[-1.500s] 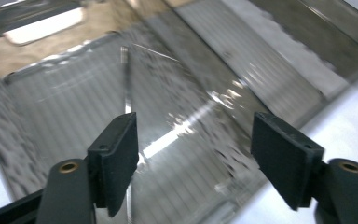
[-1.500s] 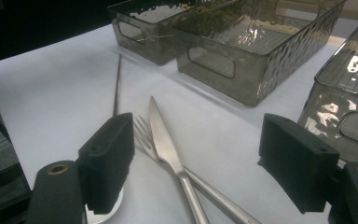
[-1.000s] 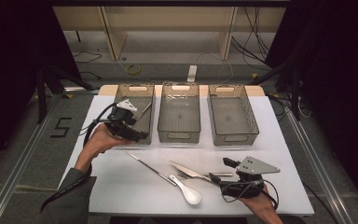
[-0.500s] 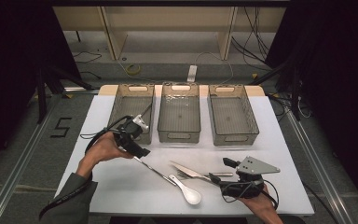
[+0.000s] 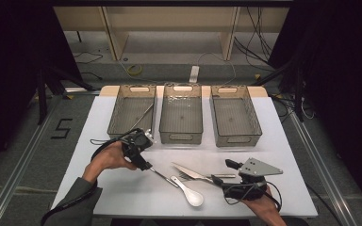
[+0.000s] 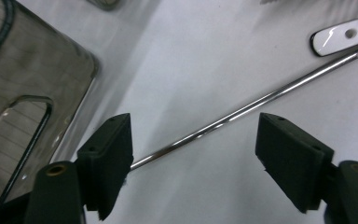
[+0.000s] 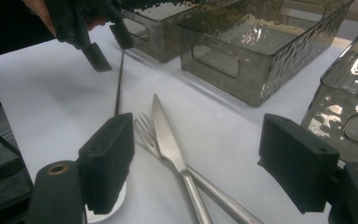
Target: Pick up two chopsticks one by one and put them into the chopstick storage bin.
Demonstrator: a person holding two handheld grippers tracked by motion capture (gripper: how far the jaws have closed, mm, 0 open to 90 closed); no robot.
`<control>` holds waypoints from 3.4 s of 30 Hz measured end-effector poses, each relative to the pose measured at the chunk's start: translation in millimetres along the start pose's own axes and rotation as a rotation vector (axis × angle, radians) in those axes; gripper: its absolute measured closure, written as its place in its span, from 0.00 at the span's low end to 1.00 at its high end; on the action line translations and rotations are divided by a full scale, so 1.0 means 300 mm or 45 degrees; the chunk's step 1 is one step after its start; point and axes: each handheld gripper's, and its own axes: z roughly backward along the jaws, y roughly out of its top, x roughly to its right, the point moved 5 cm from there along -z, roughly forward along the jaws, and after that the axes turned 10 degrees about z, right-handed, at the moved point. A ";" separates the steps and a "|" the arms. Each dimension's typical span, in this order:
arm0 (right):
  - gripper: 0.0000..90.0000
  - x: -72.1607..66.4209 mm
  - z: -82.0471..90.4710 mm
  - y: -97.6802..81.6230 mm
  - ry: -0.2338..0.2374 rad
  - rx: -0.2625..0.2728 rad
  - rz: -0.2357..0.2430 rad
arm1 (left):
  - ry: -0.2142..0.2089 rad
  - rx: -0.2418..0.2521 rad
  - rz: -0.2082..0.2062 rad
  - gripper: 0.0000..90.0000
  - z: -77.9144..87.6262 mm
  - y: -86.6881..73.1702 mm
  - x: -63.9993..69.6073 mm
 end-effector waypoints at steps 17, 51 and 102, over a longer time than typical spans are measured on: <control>0.31 -0.001 -0.005 0.000 0.000 -0.004 0.005 | -0.019 -0.061 -0.073 0.42 -0.067 -0.022 -0.005; 0.31 0.000 -0.003 -0.003 0.002 -0.011 0.007 | -0.051 -0.244 -0.255 0.85 -0.056 -0.108 0.044; 0.31 -0.003 -0.010 -0.003 0.003 -0.021 0.013 | 0.062 0.108 0.134 0.95 0.135 -0.056 -0.048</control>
